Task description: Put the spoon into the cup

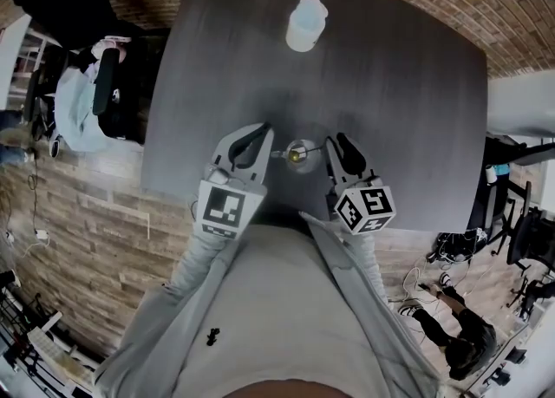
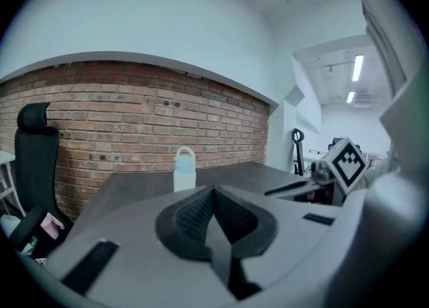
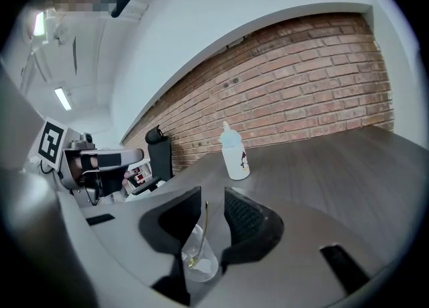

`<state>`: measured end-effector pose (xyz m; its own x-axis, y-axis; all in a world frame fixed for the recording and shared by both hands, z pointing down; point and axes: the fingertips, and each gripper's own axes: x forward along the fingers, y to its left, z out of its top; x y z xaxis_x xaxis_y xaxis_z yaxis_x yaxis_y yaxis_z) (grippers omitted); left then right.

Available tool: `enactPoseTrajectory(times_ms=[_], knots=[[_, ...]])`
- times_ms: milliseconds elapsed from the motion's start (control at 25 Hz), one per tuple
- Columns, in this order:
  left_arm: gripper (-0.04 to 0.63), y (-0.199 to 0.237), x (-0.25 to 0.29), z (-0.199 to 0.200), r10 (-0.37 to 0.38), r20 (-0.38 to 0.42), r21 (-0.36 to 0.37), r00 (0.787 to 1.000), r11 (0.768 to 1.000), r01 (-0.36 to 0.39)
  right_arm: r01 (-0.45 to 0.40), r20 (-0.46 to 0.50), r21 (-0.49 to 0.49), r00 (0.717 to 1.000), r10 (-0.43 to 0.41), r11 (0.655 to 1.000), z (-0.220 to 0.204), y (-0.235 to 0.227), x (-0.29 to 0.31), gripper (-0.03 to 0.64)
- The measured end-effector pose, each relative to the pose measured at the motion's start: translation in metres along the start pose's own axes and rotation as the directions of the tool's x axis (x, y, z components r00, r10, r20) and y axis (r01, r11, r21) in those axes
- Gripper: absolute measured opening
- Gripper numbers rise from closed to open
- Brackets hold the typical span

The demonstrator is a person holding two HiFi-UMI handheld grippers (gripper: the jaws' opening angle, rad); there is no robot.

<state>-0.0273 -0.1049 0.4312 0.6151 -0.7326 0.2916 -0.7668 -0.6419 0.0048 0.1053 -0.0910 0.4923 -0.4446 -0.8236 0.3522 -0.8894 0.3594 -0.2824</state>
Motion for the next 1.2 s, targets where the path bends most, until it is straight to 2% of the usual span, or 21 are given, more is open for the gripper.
enactPoseTrajectory(times_ms=[480, 880, 1200], knots=[[0.018, -0.001, -0.001, 0.025, 0.011, 0.059, 0.026, 0.998, 1.000, -0.012, 0.027, 0.102, -0.070, 0.995, -0.020, 0.997, 0.047, -0.007, -0.021, 0.100], [0.020, 0.008, -0.005, 0.047, 0.048, 0.110, 0.050, 0.993, 0.997, -0.054, 0.049, 0.188, -0.135, 0.982, -0.022, 0.990, 0.091, -0.014, -0.039, 0.100], [0.020, 0.022, -0.009, 0.067, 0.077, 0.154, 0.060, 0.985, 0.994, -0.087, 0.117, 0.280, -0.247, 0.959, -0.045, 0.962, 0.129, -0.012, -0.063, 0.098]])
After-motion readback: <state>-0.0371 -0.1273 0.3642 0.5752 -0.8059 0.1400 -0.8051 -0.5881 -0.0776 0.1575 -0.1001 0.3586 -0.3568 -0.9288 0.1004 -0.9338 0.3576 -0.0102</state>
